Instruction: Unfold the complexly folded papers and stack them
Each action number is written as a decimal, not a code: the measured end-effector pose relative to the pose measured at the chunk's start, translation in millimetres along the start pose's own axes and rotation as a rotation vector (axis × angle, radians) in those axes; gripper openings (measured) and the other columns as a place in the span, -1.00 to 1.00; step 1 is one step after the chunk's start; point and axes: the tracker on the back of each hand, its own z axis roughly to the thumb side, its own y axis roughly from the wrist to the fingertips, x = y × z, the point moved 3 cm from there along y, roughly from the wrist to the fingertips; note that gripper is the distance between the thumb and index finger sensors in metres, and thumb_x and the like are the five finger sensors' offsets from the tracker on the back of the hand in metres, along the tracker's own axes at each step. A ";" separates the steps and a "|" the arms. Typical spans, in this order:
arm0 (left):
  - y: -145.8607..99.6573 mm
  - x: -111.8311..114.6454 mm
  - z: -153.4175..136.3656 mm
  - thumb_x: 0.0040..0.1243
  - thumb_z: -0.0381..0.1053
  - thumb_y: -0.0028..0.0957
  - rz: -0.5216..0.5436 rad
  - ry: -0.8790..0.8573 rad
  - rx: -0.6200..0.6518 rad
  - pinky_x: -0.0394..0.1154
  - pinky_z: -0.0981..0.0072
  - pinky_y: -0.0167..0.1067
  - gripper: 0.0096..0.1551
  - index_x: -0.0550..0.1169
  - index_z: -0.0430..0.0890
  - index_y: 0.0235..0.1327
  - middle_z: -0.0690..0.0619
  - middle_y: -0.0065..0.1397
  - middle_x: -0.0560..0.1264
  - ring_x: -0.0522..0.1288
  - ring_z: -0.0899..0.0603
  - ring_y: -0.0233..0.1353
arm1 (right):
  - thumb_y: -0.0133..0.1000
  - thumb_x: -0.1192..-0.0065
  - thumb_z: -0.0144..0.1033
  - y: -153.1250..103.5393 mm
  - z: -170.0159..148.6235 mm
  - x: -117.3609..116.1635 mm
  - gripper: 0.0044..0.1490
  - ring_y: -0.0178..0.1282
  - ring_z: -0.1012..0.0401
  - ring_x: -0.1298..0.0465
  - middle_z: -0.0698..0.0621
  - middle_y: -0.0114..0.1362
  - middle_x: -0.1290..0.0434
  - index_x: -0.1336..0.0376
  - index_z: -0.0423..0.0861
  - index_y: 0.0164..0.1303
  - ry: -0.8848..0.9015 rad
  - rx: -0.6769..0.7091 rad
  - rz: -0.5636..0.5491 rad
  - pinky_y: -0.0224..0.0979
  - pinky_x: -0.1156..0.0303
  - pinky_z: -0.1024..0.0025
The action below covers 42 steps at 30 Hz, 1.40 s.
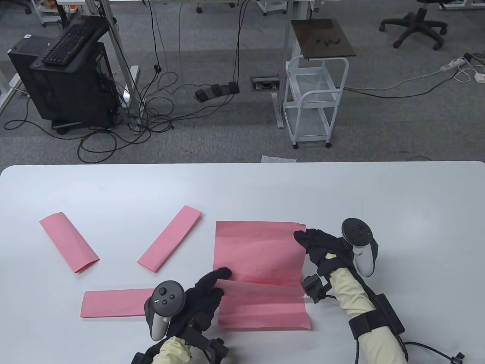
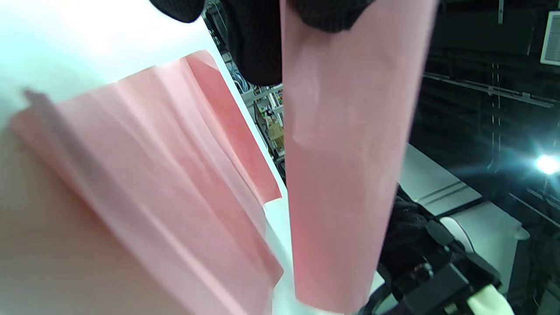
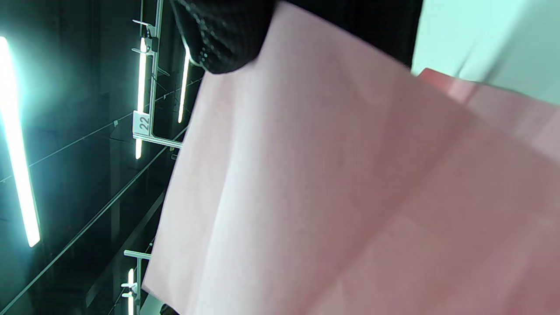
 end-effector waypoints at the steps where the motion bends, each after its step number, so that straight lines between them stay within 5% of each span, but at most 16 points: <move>1: -0.1 0.6 -0.2 0.08 -0.17 0.16 0.001 0.004 -0.001 0.14 -0.25 0.53 -0.68 0.59 0.23 0.04 0.11 0.42 0.43 0.47 -0.13 0.48 | 0.10 -0.23 -0.19 0.6 0.0 0.9 -0.52 0.13 -0.03 -0.56 -0.09 -0.21 -0.66 -0.47 -0.32 -0.08 -0.001 -0.005 0.001 0.56 0.05 -0.23; 9: 1.6 6.5 -3.3 0.07 -0.16 0.19 -0.143 0.105 -0.037 0.02 -0.35 0.52 -0.70 0.61 0.23 -0.01 -0.27 0.69 0.14 0.19 -0.43 0.63 | 0.12 -0.22 -0.18 11.1 13.3 17.8 -0.51 0.22 -0.04 -0.52 -0.10 -0.09 -0.63 -0.45 -0.28 0.00 0.133 0.020 -0.025 0.59 0.12 -0.24; 13: 2.8 10.2 -8.0 0.08 -0.17 0.17 -0.245 0.048 -0.052 0.24 -0.23 0.48 -0.67 0.60 0.20 0.05 -0.05 0.38 0.59 0.59 -0.22 0.39 | 0.11 -0.21 -0.17 14.9 23.1 16.6 -0.51 0.22 -0.03 -0.52 -0.09 -0.10 -0.64 -0.45 -0.27 0.00 0.047 0.043 -0.046 0.59 0.11 -0.24; 17: 4.0 6.9 -13.0 0.10 -0.18 0.14 -0.246 -0.037 -0.055 0.20 -0.21 0.52 -0.65 0.59 0.10 0.13 0.04 0.35 0.60 0.59 -0.16 0.39 | 0.12 -0.21 -0.18 17.0 22.4 15.1 -0.51 0.22 -0.03 -0.52 -0.09 -0.10 -0.63 -0.45 -0.27 0.00 0.050 0.036 -0.052 0.59 0.12 -0.24; 19: 3.9 7.1 -13.5 0.15 0.00 0.17 -0.296 -0.093 -0.040 0.14 -0.24 0.55 -0.58 0.54 0.02 0.28 -0.04 0.42 0.55 0.54 -0.21 0.45 | 0.12 -0.21 -0.18 18.1 20.2 15.3 -0.52 0.22 -0.03 -0.52 -0.09 -0.10 -0.63 -0.45 -0.27 0.00 0.059 0.030 -0.058 0.59 0.12 -0.24; 21: 1.7 9.7 -14.3 -0.04 0.37 0.21 -0.338 -0.129 -0.025 0.08 -0.30 0.55 -0.28 0.47 -0.09 0.40 -0.16 0.50 0.47 0.46 -0.30 0.50 | 0.12 -0.21 -0.18 18.7 17.3 14.0 -0.51 0.22 -0.03 -0.52 -0.09 -0.09 -0.63 -0.45 -0.27 0.00 0.061 0.019 -0.048 0.59 0.12 -0.25; 22: 1.3 10.2 -15.3 -0.04 0.38 0.20 -0.303 -0.145 -0.045 0.09 -0.28 0.54 -0.29 0.50 -0.09 0.37 -0.15 0.47 0.50 0.48 -0.29 0.47 | 0.12 -0.21 -0.18 18.9 16.2 13.2 -0.51 0.22 -0.03 -0.52 -0.09 -0.09 -0.63 -0.45 -0.27 0.01 0.062 0.016 -0.046 0.59 0.12 -0.24; 24: 1.7 9.8 -14.8 0.11 0.05 0.20 -0.206 -0.109 -0.083 0.14 -0.20 0.54 -0.59 0.54 -0.02 0.25 -0.07 0.38 0.56 0.55 -0.22 0.40 | 0.12 -0.20 -0.17 19.2 14.8 12.7 -0.51 0.22 -0.03 -0.52 -0.09 -0.09 -0.63 -0.45 -0.26 0.01 0.061 0.015 -0.050 0.59 0.12 -0.25; 27: 3.3 11.6 -12.4 0.10 -0.15 0.17 -0.219 0.025 -0.087 0.07 -0.18 0.56 -0.29 0.14 0.29 0.52 0.03 0.37 0.49 0.51 -0.16 0.41 | 0.12 -0.20 -0.17 19.6 13.2 14.0 -0.52 0.22 -0.02 -0.52 -0.08 -0.09 -0.63 -0.44 -0.26 0.02 0.080 0.014 -0.066 0.59 0.12 -0.24; 31: 2.7 13.8 -11.2 0.16 -0.15 0.14 -0.205 0.028 -0.103 0.04 -0.20 0.55 -0.12 -0.05 0.26 0.53 0.03 0.33 0.50 0.54 -0.16 0.37 | 0.12 -0.20 -0.17 20.7 10.3 14.1 -0.52 0.23 -0.02 -0.52 -0.08 -0.08 -0.63 -0.44 -0.25 0.02 0.087 0.010 -0.060 0.60 0.13 -0.25; 34: 2.4 11.1 -8.6 0.22 -0.11 0.12 -0.152 0.151 -0.087 0.08 -0.15 0.56 -0.32 0.21 0.18 0.45 0.05 0.31 0.56 0.59 -0.12 0.35 | 0.12 -0.20 -0.17 21.4 8.6 13.6 -0.51 0.23 -0.02 -0.52 -0.08 -0.08 -0.63 -0.44 -0.25 0.02 0.079 0.006 -0.054 0.60 0.13 -0.25; 36: 1.0 9.8 -5.9 0.22 -0.07 0.13 -0.113 0.213 -0.071 0.10 -0.15 0.55 -0.63 0.49 0.11 0.20 0.04 0.30 0.60 0.61 -0.13 0.34 | 0.12 -0.20 -0.17 21.6 7.0 12.0 -0.51 0.23 -0.03 -0.52 -0.08 -0.08 -0.63 -0.44 -0.25 0.02 0.069 0.002 -0.052 0.60 0.13 -0.25; 37: 0.0 9.8 -4.6 0.23 -0.05 0.12 -0.096 0.238 -0.066 0.08 -0.16 0.56 -0.64 0.51 0.10 0.18 0.02 0.39 0.54 0.55 -0.17 0.42 | 0.12 -0.20 -0.17 21.8 6.3 11.6 -0.52 0.23 -0.02 -0.52 -0.08 -0.08 -0.63 -0.44 -0.25 0.02 0.066 0.000 -0.053 0.60 0.13 -0.25; 39: -1.7 11.7 -0.6 0.22 0.00 0.14 -0.083 0.307 -0.045 -0.17 -0.33 0.50 -0.64 0.52 0.11 0.20 -0.24 0.71 -0.02 0.01 -0.46 0.65 | 0.12 -0.20 -0.17 22.7 3.9 10.4 -0.51 0.23 -0.02 -0.52 -0.08 -0.08 -0.63 -0.44 -0.25 0.03 0.061 -0.008 -0.053 0.60 0.13 -0.25; 40: -2.6 10.7 2.3 0.21 0.01 0.15 -0.052 0.358 -0.030 -0.33 -0.35 0.45 -0.63 0.50 0.13 0.22 -0.25 0.70 -0.24 -0.22 -0.47 0.63 | 0.13 -0.20 -0.17 23.4 2.4 9.8 -0.51 0.23 -0.02 -0.51 -0.08 -0.08 -0.63 -0.44 -0.25 0.03 0.056 -0.013 -0.055 0.60 0.13 -0.25; 42: -2.2 9.3 8.0 0.19 0.03 0.15 -0.029 0.429 0.030 -0.44 -0.25 0.44 -0.63 0.49 0.16 0.23 0.02 0.67 -0.42 -0.46 -0.35 0.59 | 0.13 -0.20 -0.16 24.9 -0.4 8.8 -0.51 0.23 -0.02 -0.51 -0.08 -0.08 -0.63 -0.44 -0.25 0.03 0.048 -0.017 -0.066 0.60 0.13 -0.25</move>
